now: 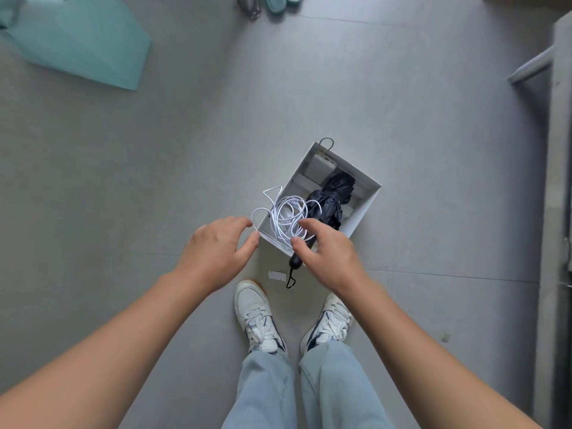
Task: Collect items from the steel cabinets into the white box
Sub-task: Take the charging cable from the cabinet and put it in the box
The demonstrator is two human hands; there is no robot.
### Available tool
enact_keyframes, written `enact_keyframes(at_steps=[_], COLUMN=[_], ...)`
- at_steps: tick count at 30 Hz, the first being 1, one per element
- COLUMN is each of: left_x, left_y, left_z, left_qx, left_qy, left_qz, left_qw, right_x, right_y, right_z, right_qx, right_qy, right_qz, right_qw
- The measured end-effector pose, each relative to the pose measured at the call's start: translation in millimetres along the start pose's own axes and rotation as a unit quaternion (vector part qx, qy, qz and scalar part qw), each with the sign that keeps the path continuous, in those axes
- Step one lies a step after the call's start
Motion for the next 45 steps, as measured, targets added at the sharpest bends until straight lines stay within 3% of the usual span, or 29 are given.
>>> enact_keyframes(at_steps=[4, 11, 18, 23, 27, 35, 45], left_x=[20, 103, 236, 328, 387, 450, 542], left_y=[93, 272, 422, 496, 531, 554, 545], left_z=[-19, -81, -125, -150, -155, -133, -131], left_qx=[-0.017, -0.036, -0.07, -0.054, -0.005, 0.023, 0.049], left_qy=[0.002, -0.018, -0.033, -0.063, -0.06, 0.02, 0.206], left_qz=[-0.065, -0.154, -0.198, -0.251, -0.34, -0.411, -0.479], left_qw=[0.998, 0.987, 0.977, 0.964, 0.938, 0.911, 0.852], right_x=[23, 95, 227, 326, 369, 387, 422], right_y=[57, 187, 296, 328, 333, 346, 322], right_z=[60, 192, 332, 402, 428, 501, 573], right_qx=[0.076, 0.086, 0.107, 0.11, 0.097, 0.127, 0.2], right_qy=[0.053, 0.104, 0.176, 0.229, 0.257, 0.348, 0.504], right_qz=[0.004, -0.04, -0.078, -0.131, -0.154, -0.141, -0.019], right_qw=[0.996, 0.99, 0.975, 0.958, 0.949, 0.918, 0.84])
Point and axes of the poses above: each hand's wrist, its own x-axis away from the middle knuckle, its own y-axis out of the back of the hand, z = x × y, the point moved 9 cm from there along -x, towards the middle knuckle
